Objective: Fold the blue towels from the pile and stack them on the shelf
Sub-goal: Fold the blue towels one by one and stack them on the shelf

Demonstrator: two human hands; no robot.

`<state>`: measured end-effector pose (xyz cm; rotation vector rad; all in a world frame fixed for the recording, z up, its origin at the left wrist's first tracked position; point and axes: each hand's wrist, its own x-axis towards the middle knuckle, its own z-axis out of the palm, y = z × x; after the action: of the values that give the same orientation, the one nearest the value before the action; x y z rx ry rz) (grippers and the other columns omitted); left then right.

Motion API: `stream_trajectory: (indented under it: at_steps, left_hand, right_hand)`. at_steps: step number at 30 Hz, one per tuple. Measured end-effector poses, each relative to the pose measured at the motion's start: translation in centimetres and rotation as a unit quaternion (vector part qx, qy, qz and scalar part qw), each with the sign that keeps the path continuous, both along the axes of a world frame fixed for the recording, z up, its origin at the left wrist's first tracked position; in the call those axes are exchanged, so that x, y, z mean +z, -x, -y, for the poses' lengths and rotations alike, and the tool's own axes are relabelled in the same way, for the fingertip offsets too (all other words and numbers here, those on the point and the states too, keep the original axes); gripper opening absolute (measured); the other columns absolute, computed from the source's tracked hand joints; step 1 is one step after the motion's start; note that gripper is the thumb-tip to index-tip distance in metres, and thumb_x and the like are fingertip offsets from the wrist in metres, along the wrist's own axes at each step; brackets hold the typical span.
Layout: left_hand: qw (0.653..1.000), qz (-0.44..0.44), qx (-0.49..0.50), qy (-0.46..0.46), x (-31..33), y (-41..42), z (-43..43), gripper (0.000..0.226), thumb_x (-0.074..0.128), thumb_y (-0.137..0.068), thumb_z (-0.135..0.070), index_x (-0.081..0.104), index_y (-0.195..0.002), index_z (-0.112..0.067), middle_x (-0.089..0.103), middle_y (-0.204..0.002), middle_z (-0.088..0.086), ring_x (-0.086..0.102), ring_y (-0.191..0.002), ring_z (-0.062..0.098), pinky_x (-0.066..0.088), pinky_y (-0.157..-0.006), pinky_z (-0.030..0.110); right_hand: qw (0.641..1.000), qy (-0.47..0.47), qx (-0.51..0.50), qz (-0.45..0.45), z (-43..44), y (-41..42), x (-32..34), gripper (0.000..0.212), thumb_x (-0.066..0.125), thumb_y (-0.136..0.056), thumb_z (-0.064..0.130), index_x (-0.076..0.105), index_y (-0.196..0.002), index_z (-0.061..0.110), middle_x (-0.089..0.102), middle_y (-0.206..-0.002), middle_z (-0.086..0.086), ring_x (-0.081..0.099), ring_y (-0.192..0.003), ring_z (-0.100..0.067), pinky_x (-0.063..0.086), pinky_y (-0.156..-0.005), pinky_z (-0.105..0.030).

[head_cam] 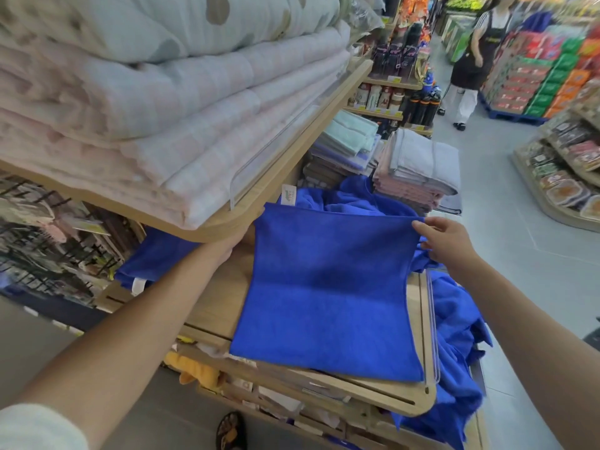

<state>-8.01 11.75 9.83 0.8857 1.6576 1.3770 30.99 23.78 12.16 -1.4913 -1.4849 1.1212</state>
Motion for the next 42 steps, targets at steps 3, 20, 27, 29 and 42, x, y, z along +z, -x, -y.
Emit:
stream_trajectory:
  at_steps: [3, 20, 27, 29, 42]
  left_hand:
    - [0.999, -0.027, 0.003, -0.037, -0.2, 0.2, 1.4, 0.011, 0.067, -0.097, -0.033, 0.063, -0.106, -0.029, 0.067, -0.119, -0.002, 0.062, -0.112, 0.016, 0.049, -0.084, 0.023]
    - [0.917, -0.353, -0.182, 0.047, -7.1, -1.5, 19.0, 0.022, 0.08, -0.084, -0.019, 0.074, -0.086, -0.04, 0.06, -0.12, -0.025, 0.054, -0.12, -0.002, 0.044, -0.106, 0.033]
    - [0.883, -0.444, -0.151, 0.015, -8.1, -3.6, 18.4, 0.02, 0.054, -0.085, -0.043, 0.073, -0.091, -0.042, 0.056, -0.127, -0.023, 0.047, -0.123, -0.002, 0.036, -0.103, 0.026]
    - [0.88, -0.461, -0.115, -0.019, -8.1, -5.4, 16.2, 0.022, 0.053, -0.091, -0.035, 0.074, -0.101, -0.035, 0.059, -0.121, -0.018, 0.05, -0.118, 0.001, 0.036, -0.1, 0.02]
    - [0.77, -0.612, -0.148, 0.1, -12.1, -11.3, 9.9, 0.069, 0.027, -0.094, -0.055, 0.055, -0.146, -0.019, 0.051, -0.152, 0.002, 0.044, -0.144, 0.024, 0.037, -0.116, 0.049]
  right_hand:
    - [0.999, -0.028, 0.028, 0.014, 1.3, -1.6, -0.2, 0.006, 0.072, -0.095, 0.023, 0.073, -0.092, 0.017, 0.066, -0.066, 0.008, 0.057, -0.048, -0.004, 0.046, -0.051, -0.025]
    - [0.843, -0.244, 0.319, 0.358, 15.5, -9.9, -5.2, 0.025, 0.088, -0.075, 0.022, 0.073, -0.085, 0.039, 0.064, -0.103, 0.021, 0.064, -0.099, -0.013, 0.051, -0.083, -0.035]
    - [0.835, -0.241, 0.299, 0.394, 15.3, -8.1, -6.0, 0.005, 0.069, -0.09, 0.036, 0.074, -0.088, 0.036, 0.064, -0.1, 0.023, 0.059, -0.095, -0.005, 0.051, -0.086, -0.035]
    - [0.847, -0.242, 0.292, 0.374, 15.1, -5.4, -6.9, 0.01, 0.068, -0.094, 0.031, 0.074, -0.102, 0.032, 0.065, -0.103, 0.02, 0.06, -0.097, -0.007, 0.053, -0.085, -0.032]
    - [0.849, -0.138, 0.137, 0.491, 16.4, 3.8, -13.7, 0.087, 0.018, -0.096, 0.071, 0.012, -0.165, 0.018, 0.009, -0.173, 0.001, 0.0, -0.16, -0.021, -0.005, -0.126, -0.042]
